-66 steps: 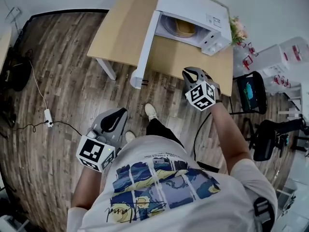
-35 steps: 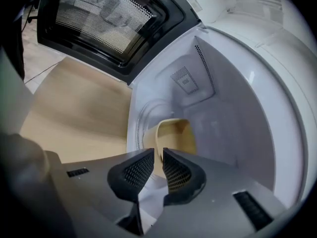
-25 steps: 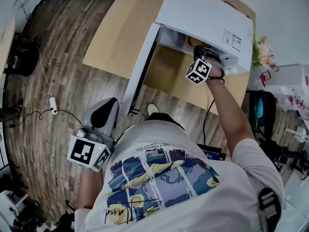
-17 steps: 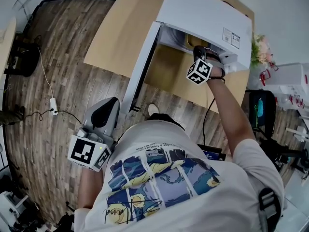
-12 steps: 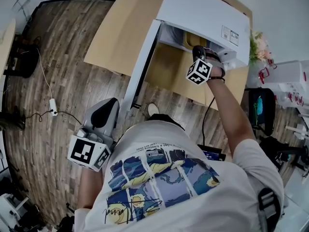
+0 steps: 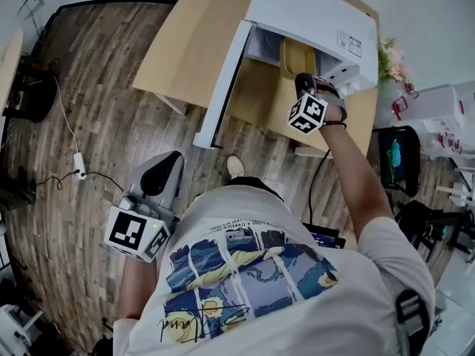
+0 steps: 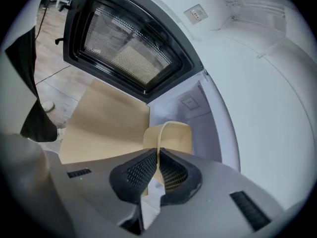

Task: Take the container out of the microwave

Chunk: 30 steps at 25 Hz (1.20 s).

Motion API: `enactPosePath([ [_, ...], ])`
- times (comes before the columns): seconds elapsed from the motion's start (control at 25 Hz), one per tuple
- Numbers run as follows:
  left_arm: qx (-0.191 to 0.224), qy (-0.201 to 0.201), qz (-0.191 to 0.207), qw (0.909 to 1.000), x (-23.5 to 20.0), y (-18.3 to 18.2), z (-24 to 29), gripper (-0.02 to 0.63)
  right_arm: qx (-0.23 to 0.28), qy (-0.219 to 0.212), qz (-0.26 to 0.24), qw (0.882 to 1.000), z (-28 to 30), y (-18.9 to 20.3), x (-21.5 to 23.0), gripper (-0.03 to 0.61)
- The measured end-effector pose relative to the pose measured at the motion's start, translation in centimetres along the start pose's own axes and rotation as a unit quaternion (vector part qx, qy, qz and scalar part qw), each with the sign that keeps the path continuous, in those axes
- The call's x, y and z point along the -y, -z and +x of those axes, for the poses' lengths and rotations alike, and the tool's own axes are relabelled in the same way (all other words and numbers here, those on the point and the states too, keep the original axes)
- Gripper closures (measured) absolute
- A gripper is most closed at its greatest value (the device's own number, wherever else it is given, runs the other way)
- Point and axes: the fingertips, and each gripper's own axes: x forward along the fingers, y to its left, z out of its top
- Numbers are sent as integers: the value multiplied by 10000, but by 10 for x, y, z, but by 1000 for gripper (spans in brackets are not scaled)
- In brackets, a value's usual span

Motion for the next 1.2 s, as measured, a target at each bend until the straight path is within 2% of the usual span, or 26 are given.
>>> enactPosePath([
  [0.64, 126, 337, 10, 9994, 12, 39, -84, 597, -112, -120, 175, 9997, -127, -26, -61, 561],
  [1.2, 39, 926, 178, 9955, 32, 72, -125, 598, -154, -239, 506, 9983, -245, -57, -117, 561],
])
